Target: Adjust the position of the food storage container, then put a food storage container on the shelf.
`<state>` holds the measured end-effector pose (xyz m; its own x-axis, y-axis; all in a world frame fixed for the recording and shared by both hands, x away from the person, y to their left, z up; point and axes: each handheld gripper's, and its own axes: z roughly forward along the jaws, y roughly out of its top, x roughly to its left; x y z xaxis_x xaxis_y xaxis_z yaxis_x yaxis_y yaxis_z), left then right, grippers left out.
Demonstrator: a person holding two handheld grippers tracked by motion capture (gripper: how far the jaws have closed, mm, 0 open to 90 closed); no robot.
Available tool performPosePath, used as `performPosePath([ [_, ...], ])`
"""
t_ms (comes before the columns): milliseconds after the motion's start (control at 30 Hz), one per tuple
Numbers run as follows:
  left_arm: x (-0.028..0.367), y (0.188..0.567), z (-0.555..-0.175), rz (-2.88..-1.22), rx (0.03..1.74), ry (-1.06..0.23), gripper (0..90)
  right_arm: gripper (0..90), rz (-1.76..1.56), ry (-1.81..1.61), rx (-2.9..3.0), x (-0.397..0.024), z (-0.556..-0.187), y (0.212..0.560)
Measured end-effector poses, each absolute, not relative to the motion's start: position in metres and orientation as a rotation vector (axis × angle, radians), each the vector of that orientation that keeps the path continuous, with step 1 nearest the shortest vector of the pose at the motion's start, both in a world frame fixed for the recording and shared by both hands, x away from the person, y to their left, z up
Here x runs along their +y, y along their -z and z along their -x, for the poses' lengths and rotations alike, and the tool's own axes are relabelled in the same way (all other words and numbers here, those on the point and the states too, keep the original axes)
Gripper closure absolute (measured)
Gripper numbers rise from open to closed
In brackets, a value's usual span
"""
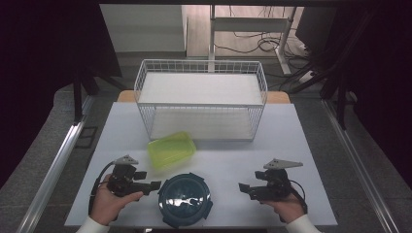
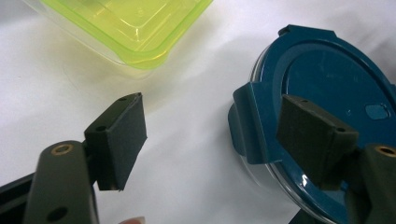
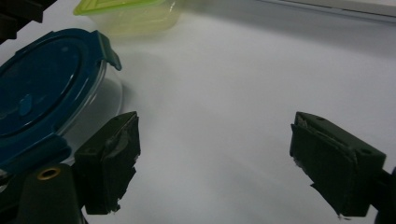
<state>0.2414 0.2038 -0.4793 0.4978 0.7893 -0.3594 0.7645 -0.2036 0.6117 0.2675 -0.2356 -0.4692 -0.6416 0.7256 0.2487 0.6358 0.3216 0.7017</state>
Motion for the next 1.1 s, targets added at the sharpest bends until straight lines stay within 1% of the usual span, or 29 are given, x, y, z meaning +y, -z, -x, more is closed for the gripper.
performPosePath([
  [533,0.208,0.48,-0.241,-1.955,1.284,0.005,20.8,14.8,-1.246,-1.306,2.51,-0.213,-0.251,0.472],
  [733,0.209,0.482,-0.244,-1.914,1.275,0.066,20.6,15.8,-1.325,-1.366,2.499,-0.202,-0.244,0.474],
  [933,0.204,0.488,-0.246,-1.909,1.268,0.131,20.6,16.0,-1.405,-1.411,2.53,-0.189,-0.239,0.48],
  [1033,0.202,0.492,-0.248,-1.877,1.262,0.2,20.7,15.9,-1.429,-1.422,2.557,-0.182,-0.238,0.483],
  [1100,0.199,0.493,-0.249,-1.88,1.261,0.21,20.7,15.7,-1.444,-1.429,2.567,-0.179,-0.237,0.485],
])
